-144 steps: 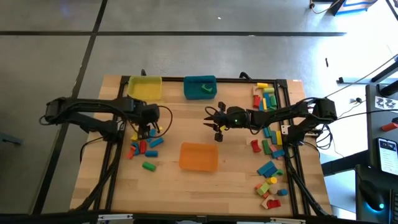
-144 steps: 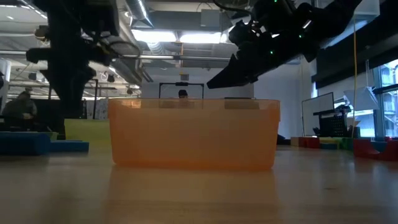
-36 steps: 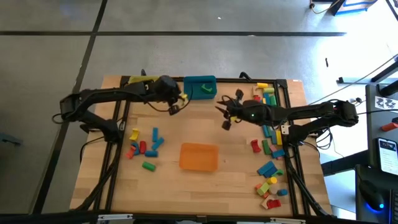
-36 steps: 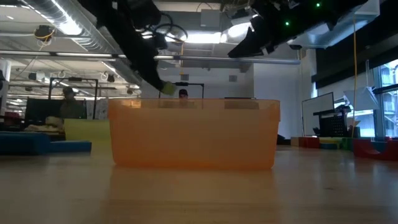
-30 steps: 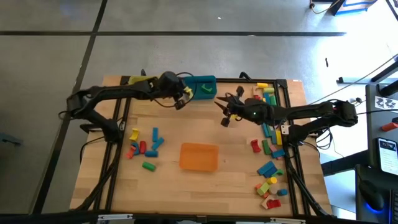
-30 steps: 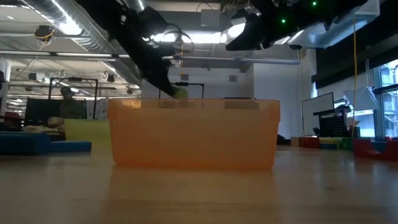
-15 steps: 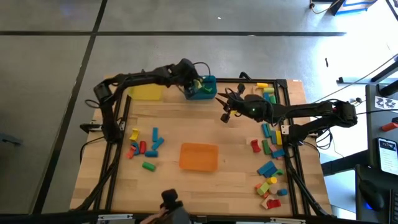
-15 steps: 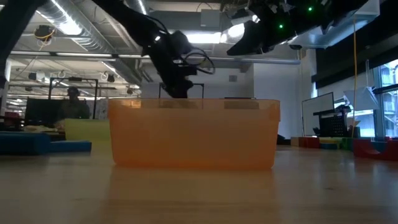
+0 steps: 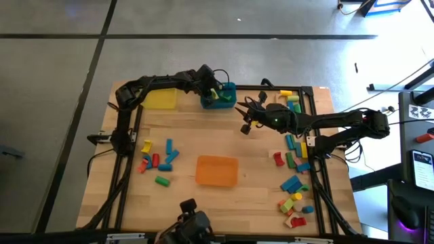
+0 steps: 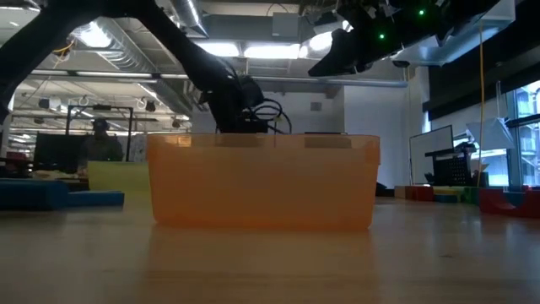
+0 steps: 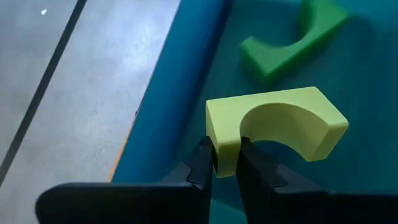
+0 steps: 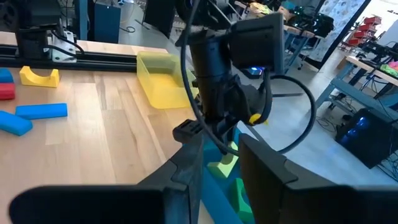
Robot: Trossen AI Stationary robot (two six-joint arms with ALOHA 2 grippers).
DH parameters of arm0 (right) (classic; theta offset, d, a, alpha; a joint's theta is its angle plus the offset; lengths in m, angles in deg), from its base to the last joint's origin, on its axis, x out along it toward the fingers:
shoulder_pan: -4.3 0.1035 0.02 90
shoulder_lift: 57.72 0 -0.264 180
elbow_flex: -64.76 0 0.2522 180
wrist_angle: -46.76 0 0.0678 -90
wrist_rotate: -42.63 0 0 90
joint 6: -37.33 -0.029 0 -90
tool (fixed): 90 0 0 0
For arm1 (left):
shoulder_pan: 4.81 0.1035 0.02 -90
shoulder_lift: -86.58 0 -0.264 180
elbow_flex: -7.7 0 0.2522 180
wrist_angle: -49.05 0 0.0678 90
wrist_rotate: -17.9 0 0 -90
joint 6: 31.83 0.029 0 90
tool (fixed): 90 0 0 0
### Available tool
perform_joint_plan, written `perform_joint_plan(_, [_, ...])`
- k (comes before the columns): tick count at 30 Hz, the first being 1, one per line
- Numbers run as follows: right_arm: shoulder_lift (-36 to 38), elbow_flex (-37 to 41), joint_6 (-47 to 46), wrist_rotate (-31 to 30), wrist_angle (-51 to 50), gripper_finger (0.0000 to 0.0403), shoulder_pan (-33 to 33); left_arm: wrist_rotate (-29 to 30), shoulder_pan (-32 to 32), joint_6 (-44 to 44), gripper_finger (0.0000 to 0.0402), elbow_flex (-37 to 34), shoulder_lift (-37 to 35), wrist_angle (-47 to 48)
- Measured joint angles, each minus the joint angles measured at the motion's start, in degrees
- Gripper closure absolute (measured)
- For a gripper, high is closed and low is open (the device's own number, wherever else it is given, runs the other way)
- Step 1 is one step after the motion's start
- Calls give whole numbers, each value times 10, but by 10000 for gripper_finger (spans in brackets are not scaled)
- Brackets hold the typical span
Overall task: Sort blocks by size
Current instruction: Put the light green arch block into the blue bin, then put the yellow arch block into the blue bin
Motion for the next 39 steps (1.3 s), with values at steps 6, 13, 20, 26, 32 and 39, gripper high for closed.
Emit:
perform_joint_plan(6, [0, 0, 0, 0, -1, 304, 0, -6, 7, 0, 357, -2, 11, 3])
perform_joint_plan(13, [0, 0, 0, 0, -3, 304, 0, -6, 6, -4, 357, -2, 11, 1])
perform_joint_plan(20, [0, 0, 0, 0, -3, 304, 0, -6, 6, 11, 356, -2, 11, 1])
perform_joint_plan(26, [0, 0, 0, 0, -11, 304, 0, -6, 6, 17, 347, -2, 10, -3])
perform_joint_plan(32, [0, 0, 0, 0, -12, 304, 0, -6, 6, 14, 276, -2, 9, -7])
perform_joint_plan(39, [0, 0, 0, 0, -12, 304, 0, 1, 1, 11, 235, -2, -19, 28])
